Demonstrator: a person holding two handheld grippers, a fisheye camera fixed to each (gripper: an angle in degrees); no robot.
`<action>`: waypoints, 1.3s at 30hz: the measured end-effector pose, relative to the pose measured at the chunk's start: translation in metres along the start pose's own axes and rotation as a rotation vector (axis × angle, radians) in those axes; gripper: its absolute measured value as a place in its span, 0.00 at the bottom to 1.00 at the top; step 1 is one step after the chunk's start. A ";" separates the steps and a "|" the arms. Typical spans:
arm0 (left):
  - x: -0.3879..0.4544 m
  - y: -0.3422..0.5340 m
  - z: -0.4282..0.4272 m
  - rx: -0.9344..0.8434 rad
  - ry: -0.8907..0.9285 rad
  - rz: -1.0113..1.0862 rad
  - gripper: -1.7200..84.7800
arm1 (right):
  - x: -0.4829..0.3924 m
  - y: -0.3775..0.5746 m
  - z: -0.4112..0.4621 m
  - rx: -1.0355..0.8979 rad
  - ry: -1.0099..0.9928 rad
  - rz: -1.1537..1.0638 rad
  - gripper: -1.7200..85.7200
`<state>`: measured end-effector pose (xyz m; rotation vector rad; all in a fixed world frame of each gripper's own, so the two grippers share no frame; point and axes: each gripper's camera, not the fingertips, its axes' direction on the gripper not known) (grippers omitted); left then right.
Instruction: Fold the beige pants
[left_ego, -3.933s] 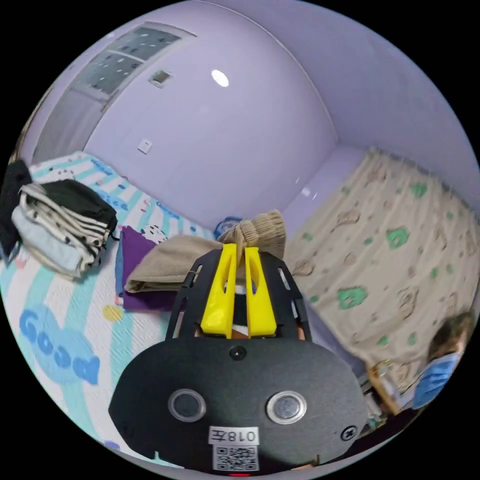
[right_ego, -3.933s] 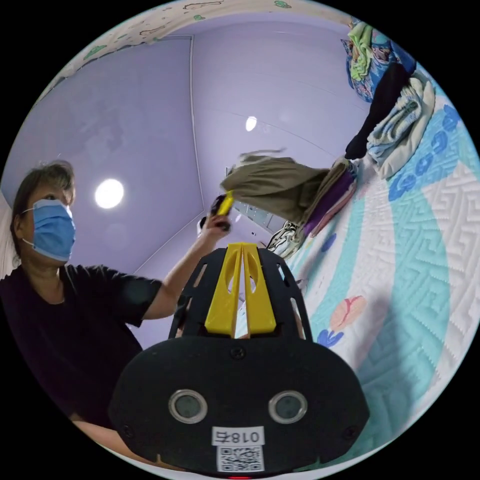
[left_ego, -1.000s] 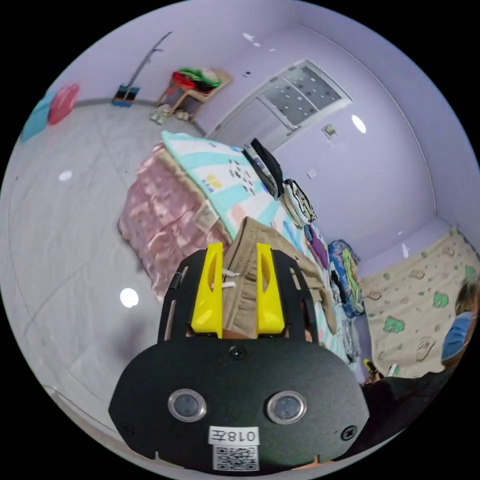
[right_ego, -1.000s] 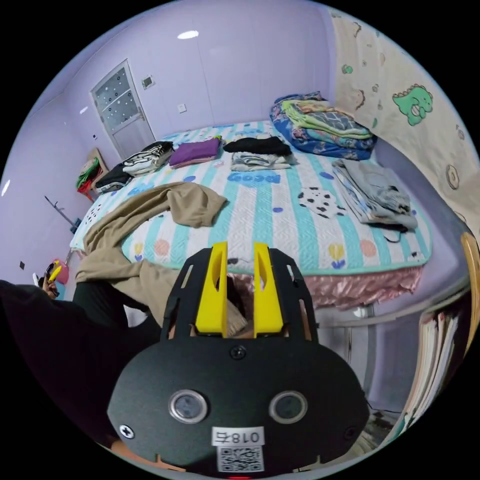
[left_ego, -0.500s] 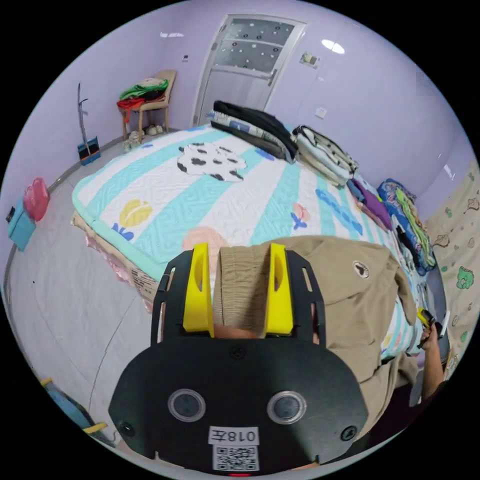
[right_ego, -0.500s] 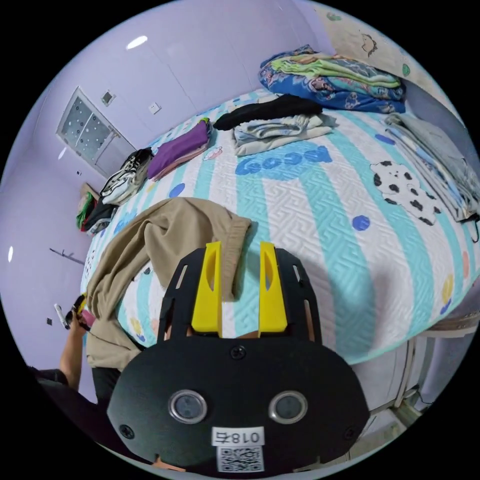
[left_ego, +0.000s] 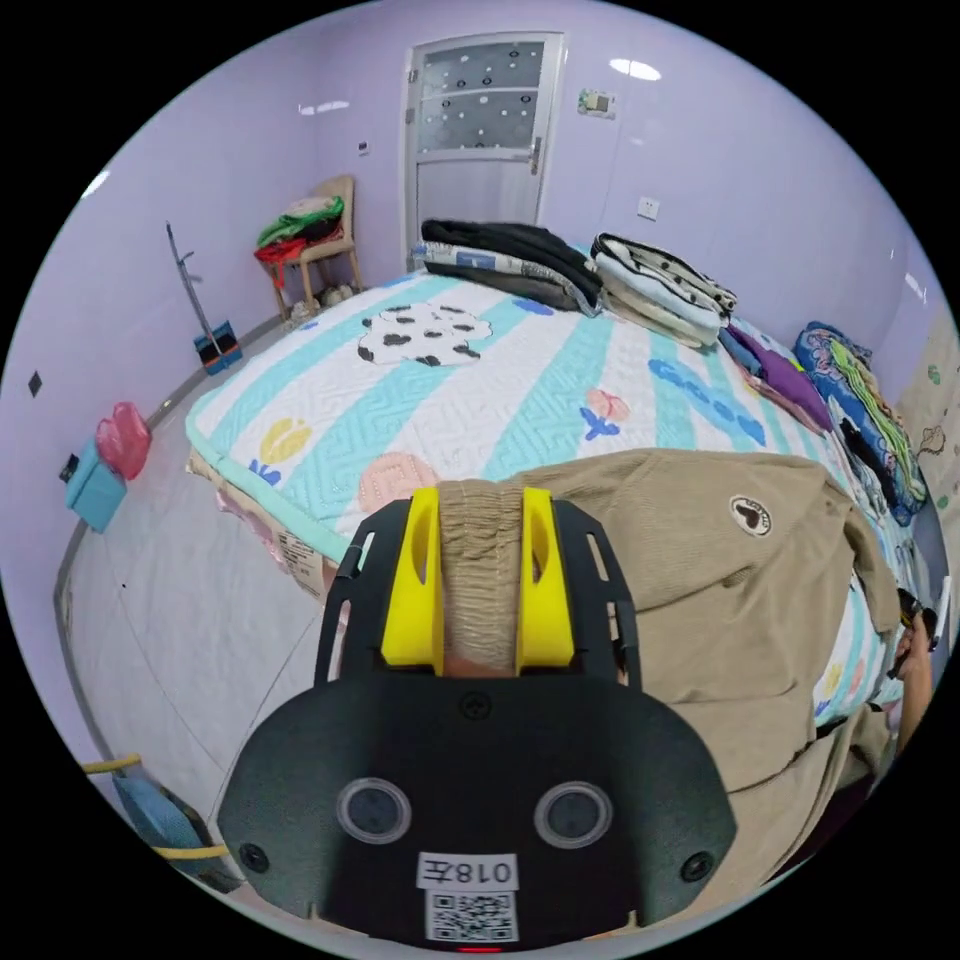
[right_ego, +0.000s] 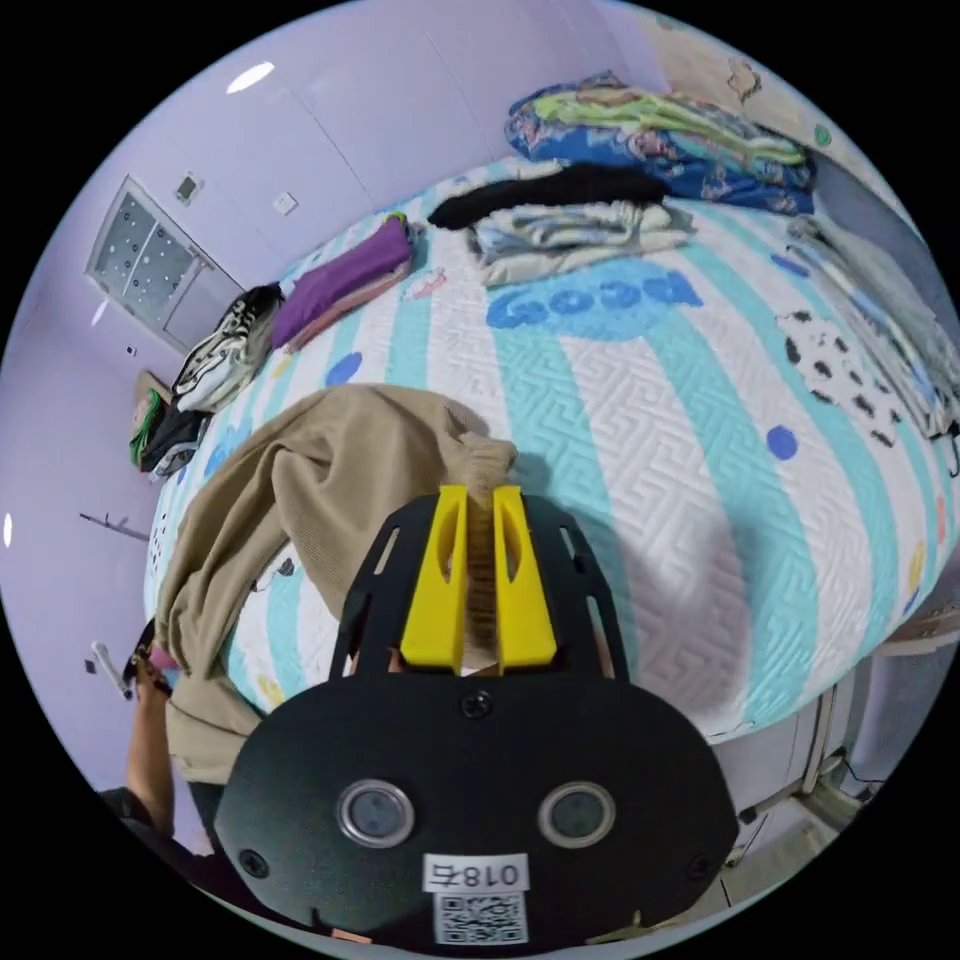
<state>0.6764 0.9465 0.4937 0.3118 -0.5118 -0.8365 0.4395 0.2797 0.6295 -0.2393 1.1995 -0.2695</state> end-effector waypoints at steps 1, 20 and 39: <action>0.007 0.003 -0.014 0.047 -0.021 -0.003 0.15 | -0.004 0.003 -0.007 0.035 0.017 -0.009 0.06; 0.095 -0.170 -0.089 0.492 -0.137 0.131 0.12 | -0.065 -0.091 -0.125 0.533 0.462 -0.271 0.05; -0.052 -0.063 -0.017 0.067 0.107 -0.071 0.15 | 0.088 0.096 -0.149 0.060 0.186 -0.142 0.11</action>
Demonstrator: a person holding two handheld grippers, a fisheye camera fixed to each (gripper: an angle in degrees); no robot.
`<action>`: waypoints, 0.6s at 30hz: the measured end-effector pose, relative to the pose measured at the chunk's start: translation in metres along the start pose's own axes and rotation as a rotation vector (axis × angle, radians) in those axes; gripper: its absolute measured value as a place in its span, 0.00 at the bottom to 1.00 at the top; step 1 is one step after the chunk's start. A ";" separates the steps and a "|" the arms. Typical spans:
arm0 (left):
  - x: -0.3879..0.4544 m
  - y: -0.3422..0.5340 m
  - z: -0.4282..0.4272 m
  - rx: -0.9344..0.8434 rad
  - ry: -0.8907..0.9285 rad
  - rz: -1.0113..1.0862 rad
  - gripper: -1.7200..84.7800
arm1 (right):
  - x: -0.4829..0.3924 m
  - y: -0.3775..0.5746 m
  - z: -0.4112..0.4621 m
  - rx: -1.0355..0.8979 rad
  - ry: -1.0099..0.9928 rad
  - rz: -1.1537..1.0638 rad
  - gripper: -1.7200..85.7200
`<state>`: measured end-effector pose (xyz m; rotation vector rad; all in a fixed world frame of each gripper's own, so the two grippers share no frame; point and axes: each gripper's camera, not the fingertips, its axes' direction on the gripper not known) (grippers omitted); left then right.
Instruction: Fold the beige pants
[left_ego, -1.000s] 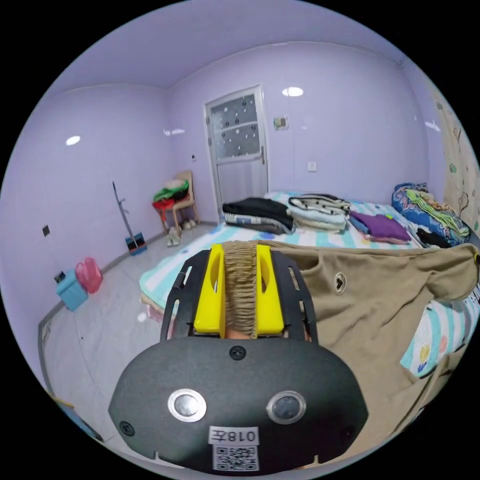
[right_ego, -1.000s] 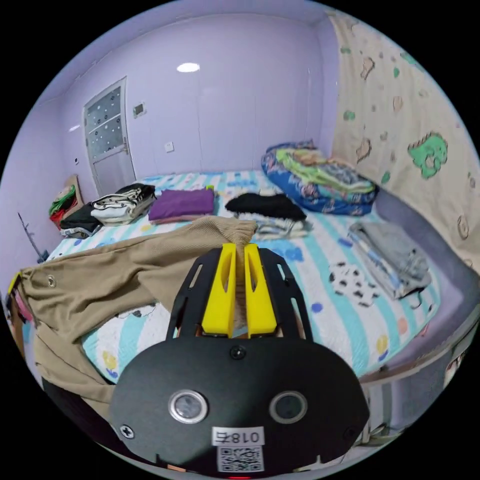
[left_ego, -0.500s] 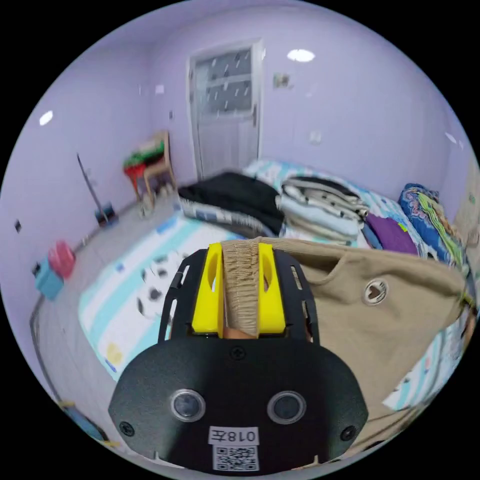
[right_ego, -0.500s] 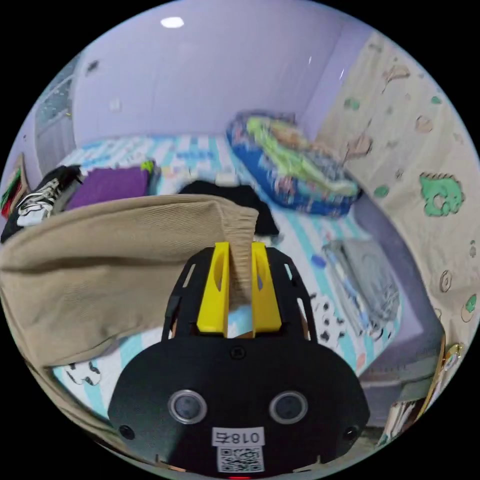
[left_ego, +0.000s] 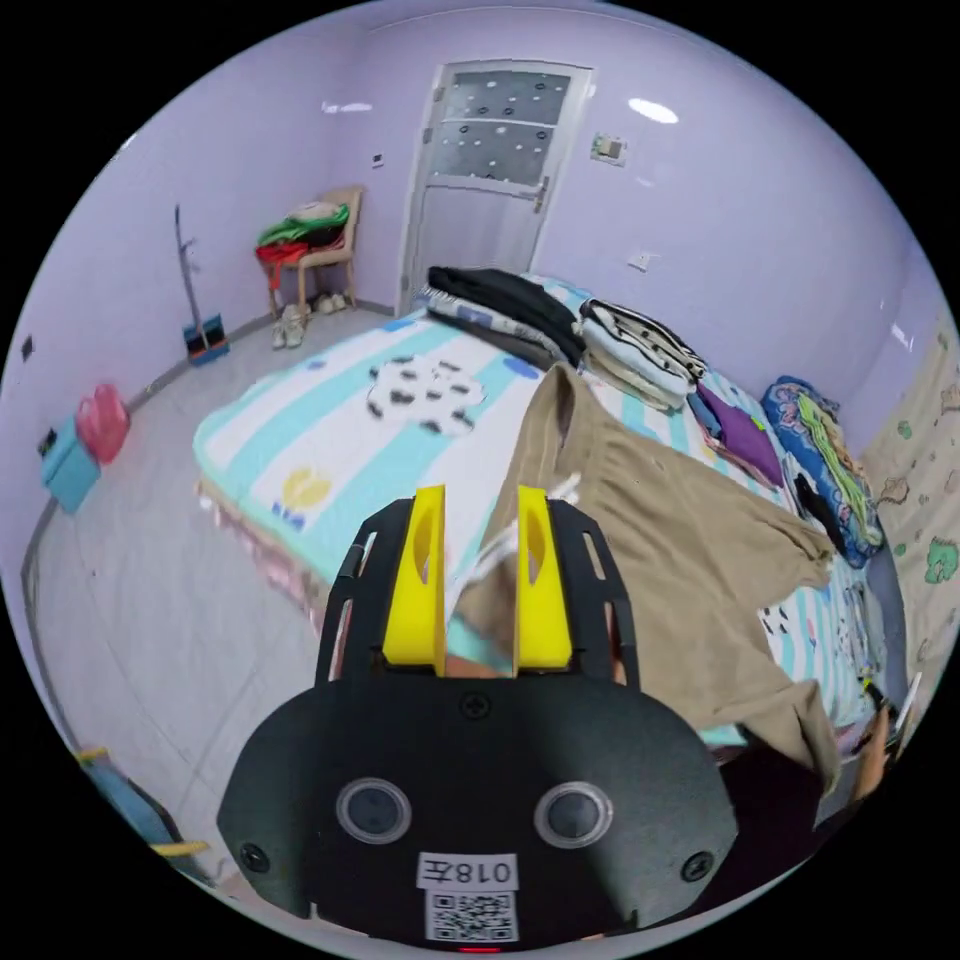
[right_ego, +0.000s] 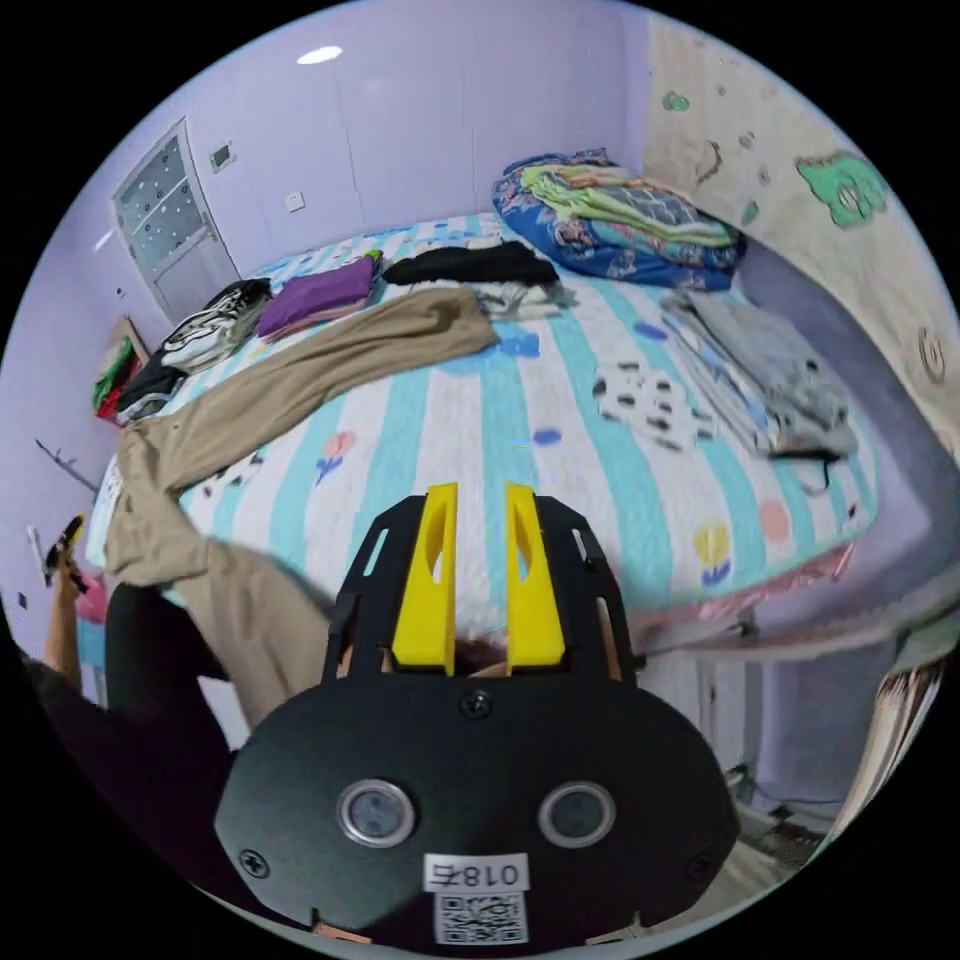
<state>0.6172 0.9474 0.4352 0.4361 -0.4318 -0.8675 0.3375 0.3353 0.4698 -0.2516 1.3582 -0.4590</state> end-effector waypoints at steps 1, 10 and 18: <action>-0.022 0.025 -0.002 -0.029 0.029 -0.047 0.15 | 0.005 0.015 -0.006 -0.010 -0.015 0.014 0.11; -0.111 0.131 0.044 -0.208 0.435 -0.399 0.20 | 0.028 0.144 -0.061 -0.076 -0.178 0.007 0.14; -0.112 0.124 0.099 -0.302 0.497 -0.494 0.20 | 0.019 0.172 -0.062 -0.153 -0.194 -0.132 0.15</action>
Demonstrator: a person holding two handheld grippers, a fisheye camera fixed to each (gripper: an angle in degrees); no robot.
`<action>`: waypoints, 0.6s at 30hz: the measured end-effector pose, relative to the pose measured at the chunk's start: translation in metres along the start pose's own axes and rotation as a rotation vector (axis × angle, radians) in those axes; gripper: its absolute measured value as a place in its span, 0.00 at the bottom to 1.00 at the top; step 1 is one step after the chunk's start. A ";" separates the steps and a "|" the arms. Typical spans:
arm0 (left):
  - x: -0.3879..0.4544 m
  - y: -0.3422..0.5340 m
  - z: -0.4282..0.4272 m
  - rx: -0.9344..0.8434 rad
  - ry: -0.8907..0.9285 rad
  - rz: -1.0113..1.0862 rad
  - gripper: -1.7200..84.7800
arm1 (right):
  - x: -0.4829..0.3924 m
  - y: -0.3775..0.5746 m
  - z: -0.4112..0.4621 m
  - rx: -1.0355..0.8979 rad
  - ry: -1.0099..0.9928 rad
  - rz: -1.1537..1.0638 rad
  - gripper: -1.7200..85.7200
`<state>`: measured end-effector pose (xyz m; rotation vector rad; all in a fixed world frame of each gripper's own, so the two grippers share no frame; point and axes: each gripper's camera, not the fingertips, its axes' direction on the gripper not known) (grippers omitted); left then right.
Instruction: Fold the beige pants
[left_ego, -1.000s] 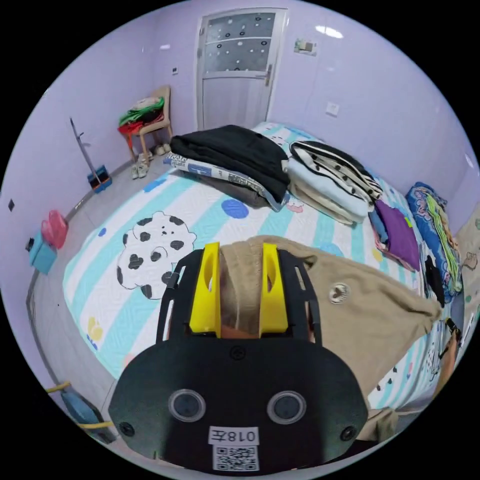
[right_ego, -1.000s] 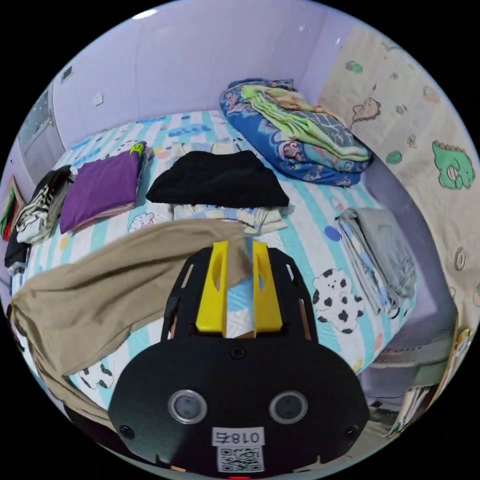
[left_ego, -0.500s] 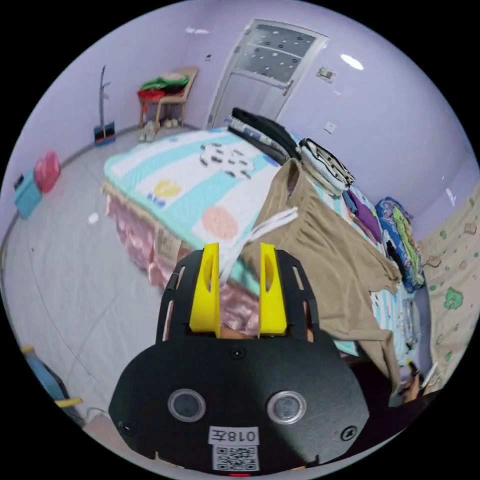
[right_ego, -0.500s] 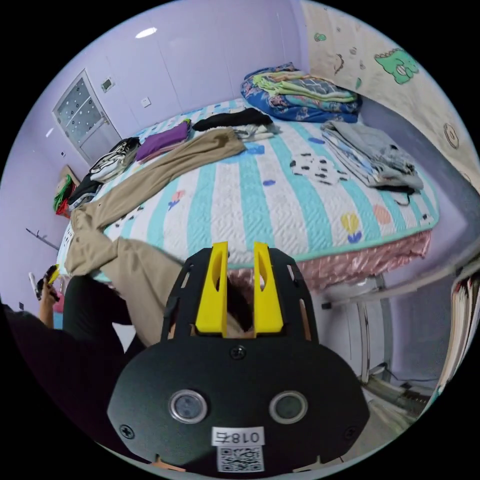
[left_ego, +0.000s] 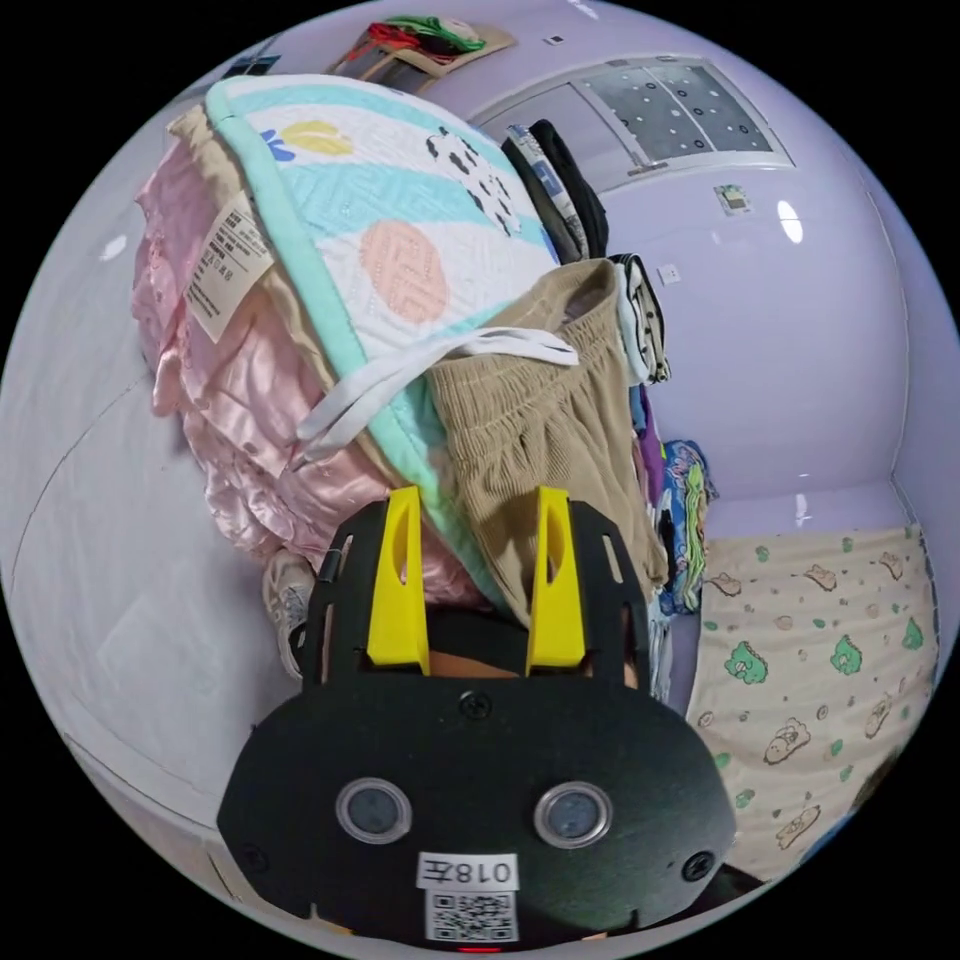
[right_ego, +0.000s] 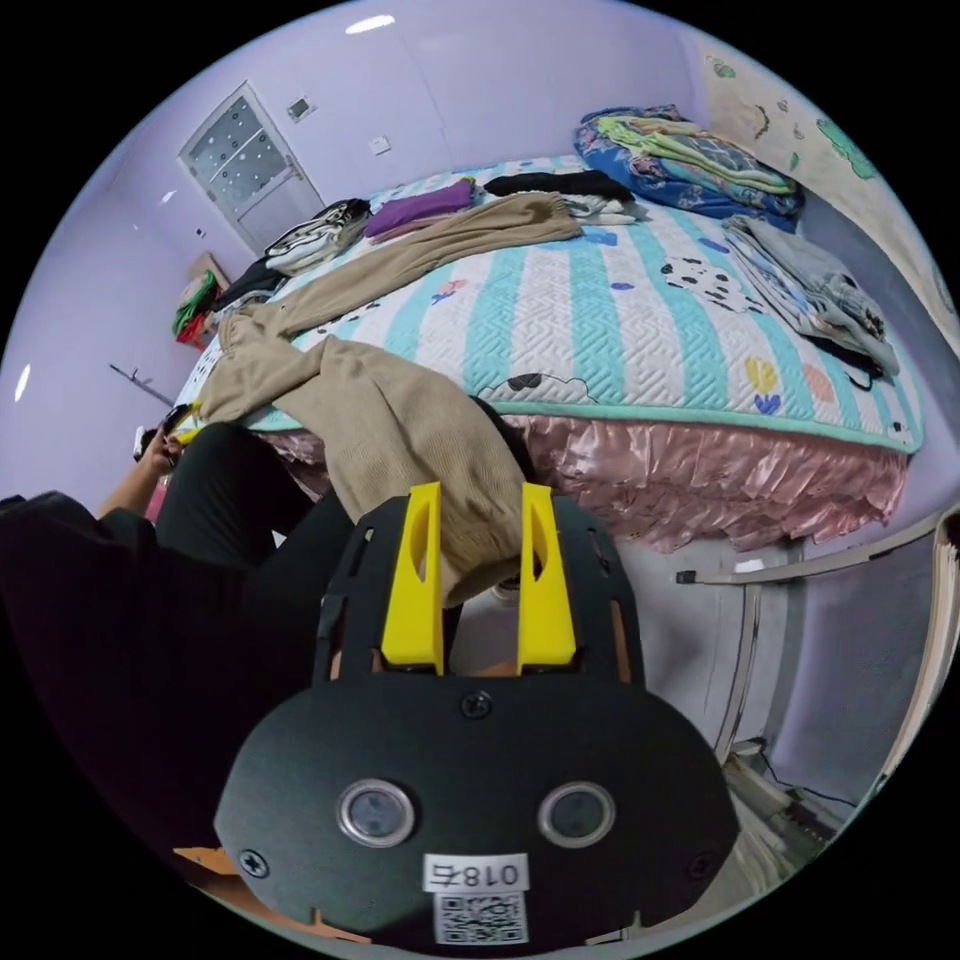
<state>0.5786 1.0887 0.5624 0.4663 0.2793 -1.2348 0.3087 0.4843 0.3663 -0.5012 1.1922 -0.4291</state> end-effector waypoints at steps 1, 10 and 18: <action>-0.004 -0.002 0.003 -0.001 -0.004 -0.022 0.19 | -0.002 0.002 -0.001 -0.001 0.005 -0.010 0.15; -0.010 -0.007 -0.004 0.001 -0.101 -0.057 0.10 | -0.025 0.042 -0.017 -0.005 -0.065 -0.177 0.16; -0.010 -0.004 -0.016 -0.021 -0.104 -0.015 0.08 | -0.072 0.060 -0.013 -0.129 0.082 -0.315 0.11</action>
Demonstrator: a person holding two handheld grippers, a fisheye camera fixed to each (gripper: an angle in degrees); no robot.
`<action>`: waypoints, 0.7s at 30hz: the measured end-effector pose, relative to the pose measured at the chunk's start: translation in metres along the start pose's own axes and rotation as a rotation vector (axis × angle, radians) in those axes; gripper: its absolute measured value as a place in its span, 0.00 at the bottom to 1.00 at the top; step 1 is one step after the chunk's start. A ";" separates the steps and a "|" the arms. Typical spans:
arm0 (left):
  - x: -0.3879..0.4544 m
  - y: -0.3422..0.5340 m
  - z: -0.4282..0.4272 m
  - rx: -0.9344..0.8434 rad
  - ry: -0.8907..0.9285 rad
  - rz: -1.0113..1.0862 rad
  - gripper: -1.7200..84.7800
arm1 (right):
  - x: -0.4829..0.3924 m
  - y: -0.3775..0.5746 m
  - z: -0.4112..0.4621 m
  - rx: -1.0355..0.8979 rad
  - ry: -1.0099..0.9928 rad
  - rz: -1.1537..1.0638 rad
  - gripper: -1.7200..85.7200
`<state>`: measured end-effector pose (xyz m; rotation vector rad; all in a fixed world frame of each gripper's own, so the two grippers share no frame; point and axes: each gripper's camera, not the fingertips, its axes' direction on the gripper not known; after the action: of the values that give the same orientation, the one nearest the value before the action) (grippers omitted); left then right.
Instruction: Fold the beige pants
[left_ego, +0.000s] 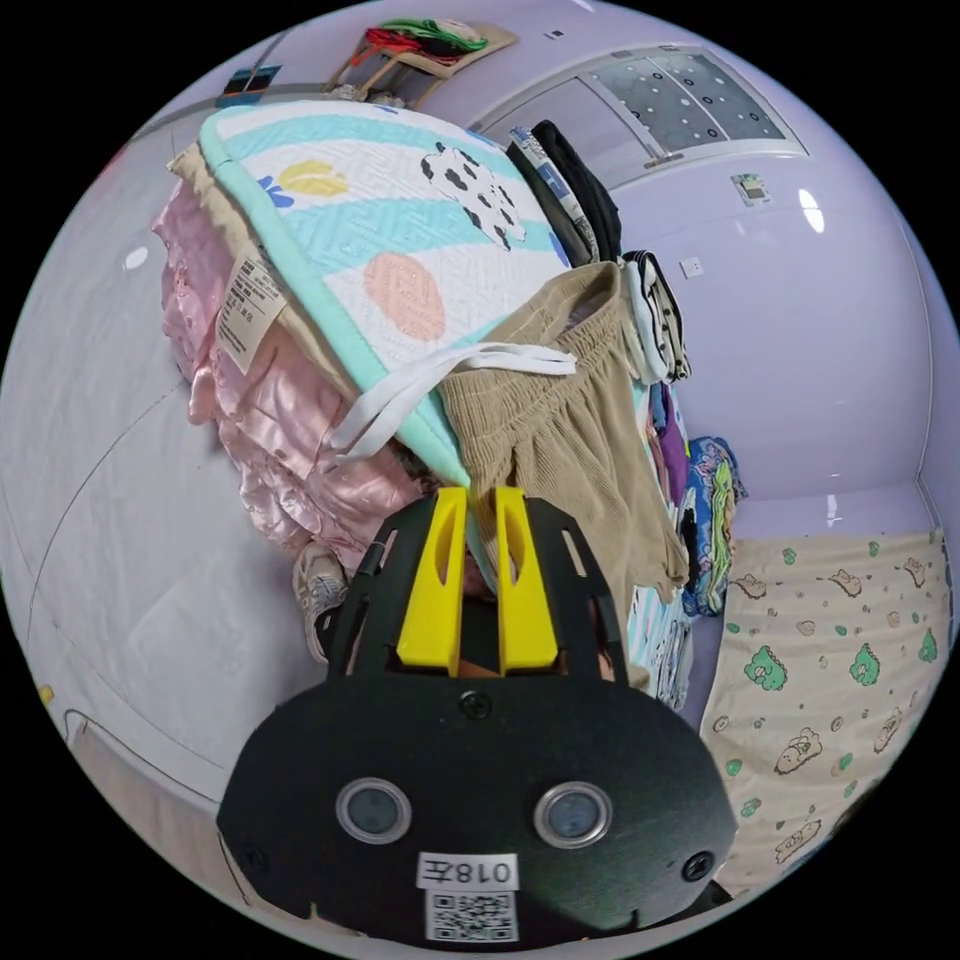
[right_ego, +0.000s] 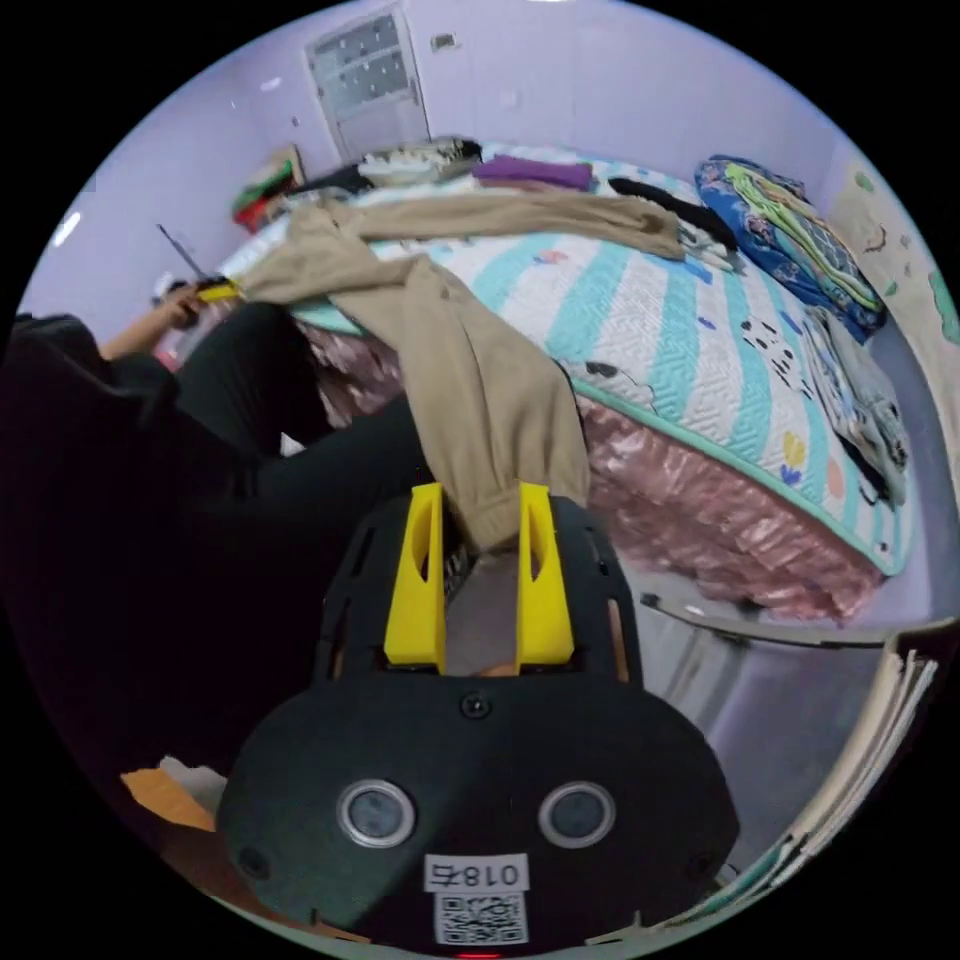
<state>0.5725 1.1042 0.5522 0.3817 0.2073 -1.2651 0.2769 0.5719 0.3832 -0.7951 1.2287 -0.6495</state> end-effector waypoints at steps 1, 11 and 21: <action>-0.001 0.000 -0.001 -0.010 -0.002 0.003 0.08 | -0.003 0.000 0.005 -0.026 0.023 -0.003 0.09; 0.004 0.004 -0.026 -0.067 0.006 0.108 0.01 | -0.035 0.000 -0.099 0.224 0.382 -0.026 0.05; -0.036 0.019 -0.022 -0.061 0.195 0.043 0.11 | -0.079 0.012 -0.139 0.356 0.444 -0.048 0.04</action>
<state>0.5817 1.1490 0.5482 0.4551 0.4007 -1.1761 0.1243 0.6176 0.3984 -0.3915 1.4393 -1.0894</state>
